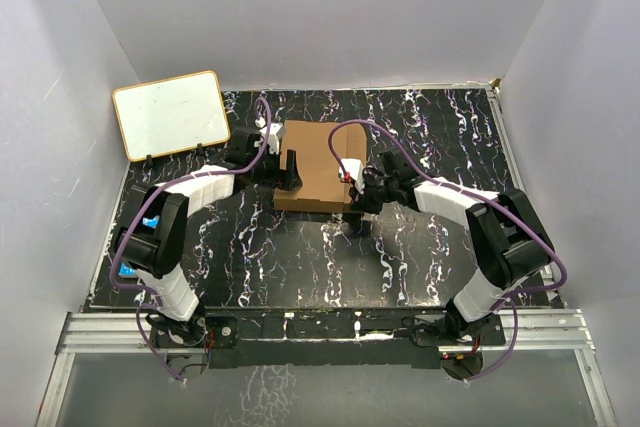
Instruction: Fold the paper box
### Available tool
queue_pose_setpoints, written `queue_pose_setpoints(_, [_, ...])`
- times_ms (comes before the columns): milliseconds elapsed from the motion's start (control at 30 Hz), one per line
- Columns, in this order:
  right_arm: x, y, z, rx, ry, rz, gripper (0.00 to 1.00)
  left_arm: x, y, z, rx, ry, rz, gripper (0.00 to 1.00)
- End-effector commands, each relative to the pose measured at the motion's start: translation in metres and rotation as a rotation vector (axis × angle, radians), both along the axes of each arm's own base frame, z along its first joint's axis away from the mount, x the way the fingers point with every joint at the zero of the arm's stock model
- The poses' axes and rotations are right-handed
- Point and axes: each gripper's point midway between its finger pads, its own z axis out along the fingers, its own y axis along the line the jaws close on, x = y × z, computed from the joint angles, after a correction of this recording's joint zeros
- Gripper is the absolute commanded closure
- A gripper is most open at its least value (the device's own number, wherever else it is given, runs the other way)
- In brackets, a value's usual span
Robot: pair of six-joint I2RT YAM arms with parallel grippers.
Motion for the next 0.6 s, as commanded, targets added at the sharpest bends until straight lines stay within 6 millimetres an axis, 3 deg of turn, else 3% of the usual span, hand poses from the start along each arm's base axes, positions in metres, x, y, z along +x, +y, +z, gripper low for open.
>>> queue_pose_setpoints(0, [0.015, 0.02, 0.031, 0.074, -0.05, 0.019, 0.92, -0.022, -0.01, -0.014, 0.015, 0.086, -0.065, 0.18])
queue_pose_setpoints(567, [0.011, 0.033, 0.045, 0.086, -0.006, 0.021, 0.92, -0.031, -0.028, -0.009, 0.026, 0.084, -0.1, 0.19])
